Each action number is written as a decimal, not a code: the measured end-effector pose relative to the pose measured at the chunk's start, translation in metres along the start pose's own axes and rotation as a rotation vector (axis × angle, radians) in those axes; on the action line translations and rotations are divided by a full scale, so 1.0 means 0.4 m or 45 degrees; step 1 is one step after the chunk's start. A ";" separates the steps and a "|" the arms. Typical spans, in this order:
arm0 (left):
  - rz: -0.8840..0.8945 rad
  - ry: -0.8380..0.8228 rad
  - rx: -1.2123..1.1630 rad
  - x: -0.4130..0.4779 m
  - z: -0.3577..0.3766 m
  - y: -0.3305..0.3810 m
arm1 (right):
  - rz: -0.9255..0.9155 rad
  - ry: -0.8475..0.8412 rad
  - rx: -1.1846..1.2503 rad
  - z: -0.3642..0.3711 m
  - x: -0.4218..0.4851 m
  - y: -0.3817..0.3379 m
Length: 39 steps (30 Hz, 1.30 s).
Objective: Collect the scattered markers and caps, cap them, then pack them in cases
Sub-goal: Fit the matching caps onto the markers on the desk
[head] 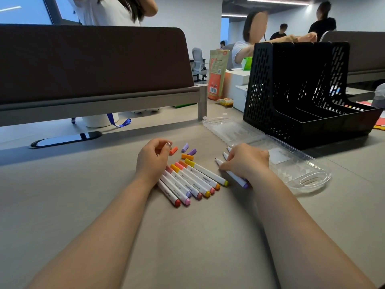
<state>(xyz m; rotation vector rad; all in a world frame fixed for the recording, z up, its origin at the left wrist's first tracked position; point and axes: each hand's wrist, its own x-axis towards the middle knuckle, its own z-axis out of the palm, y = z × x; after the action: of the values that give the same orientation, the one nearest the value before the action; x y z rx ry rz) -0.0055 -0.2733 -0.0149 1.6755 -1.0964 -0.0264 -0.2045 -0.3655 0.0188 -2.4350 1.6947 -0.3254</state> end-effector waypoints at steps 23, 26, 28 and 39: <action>-0.086 -0.262 0.372 0.089 0.048 0.014 | 0.252 -0.193 1.853 -0.019 -0.018 -0.037; -0.087 -0.361 0.597 0.114 0.063 0.029 | 0.270 -0.182 1.867 -0.022 -0.019 -0.038; -0.141 -0.449 0.669 0.127 0.079 0.033 | 0.274 -0.177 1.855 -0.021 -0.019 -0.039; -0.175 -0.448 0.828 0.143 0.120 0.056 | 0.275 -0.166 1.857 -0.018 -0.016 -0.037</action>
<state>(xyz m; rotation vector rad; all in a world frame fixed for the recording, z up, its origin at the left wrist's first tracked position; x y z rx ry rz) -0.0114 -0.3470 0.0099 2.3946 -1.3365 -0.0592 -0.1953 -0.3544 0.0288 -1.1376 0.9595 -0.9125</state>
